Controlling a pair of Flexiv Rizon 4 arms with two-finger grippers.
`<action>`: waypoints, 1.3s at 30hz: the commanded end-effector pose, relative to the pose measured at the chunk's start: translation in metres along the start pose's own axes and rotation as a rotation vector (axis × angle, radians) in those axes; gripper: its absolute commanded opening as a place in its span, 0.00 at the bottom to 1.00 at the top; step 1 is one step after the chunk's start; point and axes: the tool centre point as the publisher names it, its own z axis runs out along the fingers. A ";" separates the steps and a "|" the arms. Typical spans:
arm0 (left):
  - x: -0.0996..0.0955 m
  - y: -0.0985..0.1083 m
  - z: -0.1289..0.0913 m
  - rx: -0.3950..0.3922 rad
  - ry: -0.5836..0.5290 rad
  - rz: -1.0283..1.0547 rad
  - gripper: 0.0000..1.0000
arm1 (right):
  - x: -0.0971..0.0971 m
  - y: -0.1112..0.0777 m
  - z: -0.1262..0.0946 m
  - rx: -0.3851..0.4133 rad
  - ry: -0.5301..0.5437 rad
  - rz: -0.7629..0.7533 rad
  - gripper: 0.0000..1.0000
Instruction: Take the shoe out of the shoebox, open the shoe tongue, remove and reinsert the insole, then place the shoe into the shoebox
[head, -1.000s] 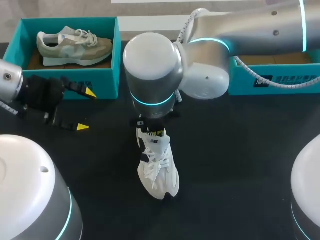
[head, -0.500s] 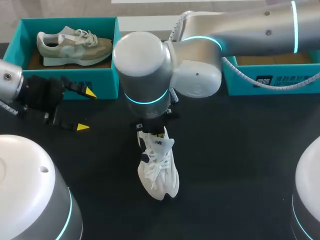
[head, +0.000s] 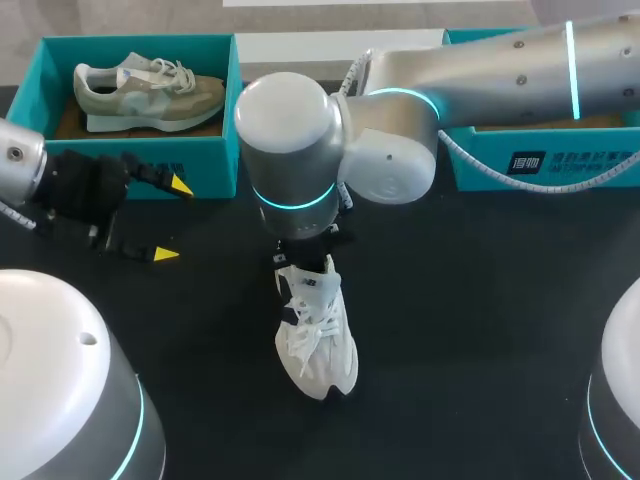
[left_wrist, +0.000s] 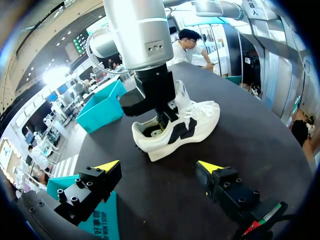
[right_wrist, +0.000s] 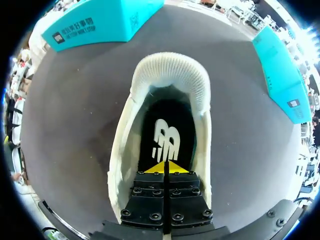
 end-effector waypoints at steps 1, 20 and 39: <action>0.000 0.000 0.000 -0.003 0.002 0.000 1.00 | 0.001 0.002 0.009 0.005 0.011 -0.006 0.00; 0.000 0.000 0.000 -0.003 0.002 0.000 1.00 | -0.015 0.017 -0.003 -0.071 -0.097 -0.022 0.00; 0.000 0.000 0.000 -0.003 0.002 0.000 1.00 | 0.003 0.024 0.039 -0.080 0.043 -0.103 0.00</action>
